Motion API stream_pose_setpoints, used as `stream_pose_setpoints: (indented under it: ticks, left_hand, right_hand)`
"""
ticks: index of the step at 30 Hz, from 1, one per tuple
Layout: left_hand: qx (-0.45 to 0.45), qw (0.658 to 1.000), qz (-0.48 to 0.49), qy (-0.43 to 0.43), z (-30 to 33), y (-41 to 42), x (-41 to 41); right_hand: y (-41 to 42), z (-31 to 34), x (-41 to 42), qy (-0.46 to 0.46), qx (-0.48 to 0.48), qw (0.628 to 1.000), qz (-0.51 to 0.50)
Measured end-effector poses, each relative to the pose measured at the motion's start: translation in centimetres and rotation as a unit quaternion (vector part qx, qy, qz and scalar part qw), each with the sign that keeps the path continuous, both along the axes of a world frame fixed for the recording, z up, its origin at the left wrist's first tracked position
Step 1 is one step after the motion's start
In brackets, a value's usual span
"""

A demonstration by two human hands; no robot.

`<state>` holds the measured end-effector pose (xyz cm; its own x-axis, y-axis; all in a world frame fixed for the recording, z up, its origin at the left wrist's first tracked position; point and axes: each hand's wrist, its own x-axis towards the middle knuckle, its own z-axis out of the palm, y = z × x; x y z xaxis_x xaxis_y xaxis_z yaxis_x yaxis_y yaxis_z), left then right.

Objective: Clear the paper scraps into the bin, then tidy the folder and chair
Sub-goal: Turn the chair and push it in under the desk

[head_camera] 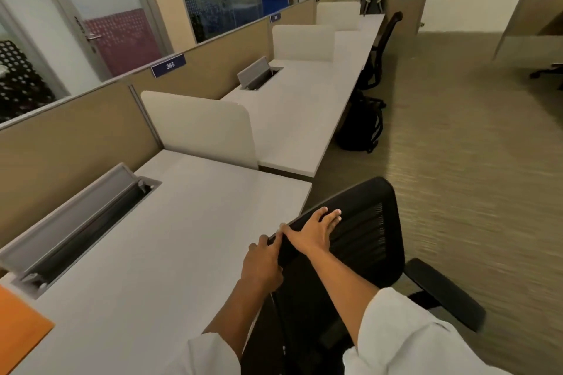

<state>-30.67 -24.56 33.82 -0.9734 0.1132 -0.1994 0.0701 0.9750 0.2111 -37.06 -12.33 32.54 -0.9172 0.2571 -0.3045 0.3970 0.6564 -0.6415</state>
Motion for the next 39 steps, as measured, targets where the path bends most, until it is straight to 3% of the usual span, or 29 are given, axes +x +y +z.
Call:
stream_pose_setpoints:
  ticks: [19, 24, 29, 33, 36, 38, 39]
  left_hand:
    - [-0.045, 0.979, 0.200, -0.010, 0.5, -1.3, 23.0]
    - [-0.083, 0.978, 0.179, -0.073, 1.8, -1.2, 28.2]
    - [-0.076, 0.985, 0.111, -0.104, 2.3, -1.5, 31.4]
    - [0.021, 0.981, 0.049, -0.188, 3.6, -1.7, 33.6]
    - [0.148, 0.940, 0.033, -0.306, 5.3, -3.3, 34.7]
    - [0.155, 0.921, 0.022, -0.355, 5.6, -5.0, 35.3]
    - [0.128, 0.934, 0.015, -0.333, 5.5, -5.8, 35.6]
  right_hand:
    - [-7.2, 1.5, 17.0, -0.086, -0.014, 0.969, 0.231]
    - [-8.3, 2.5, 22.3, -0.134, 0.010, 0.946, 0.294]
    - [-8.0, 2.8, 27.2, -0.125, 0.055, 0.938, 0.317]
    - [-7.0, 2.2, 30.7, -0.072, 0.097, 0.939, 0.322]
    - [-5.6, 1.3, 33.3, -0.065, 0.129, 0.919, 0.367]
    - [-4.5, 0.9, 34.9, -0.061, 0.157, 0.902, 0.397]
    - [-4.0, 0.7, 35.9, -0.059, 0.171, 0.896, 0.406]
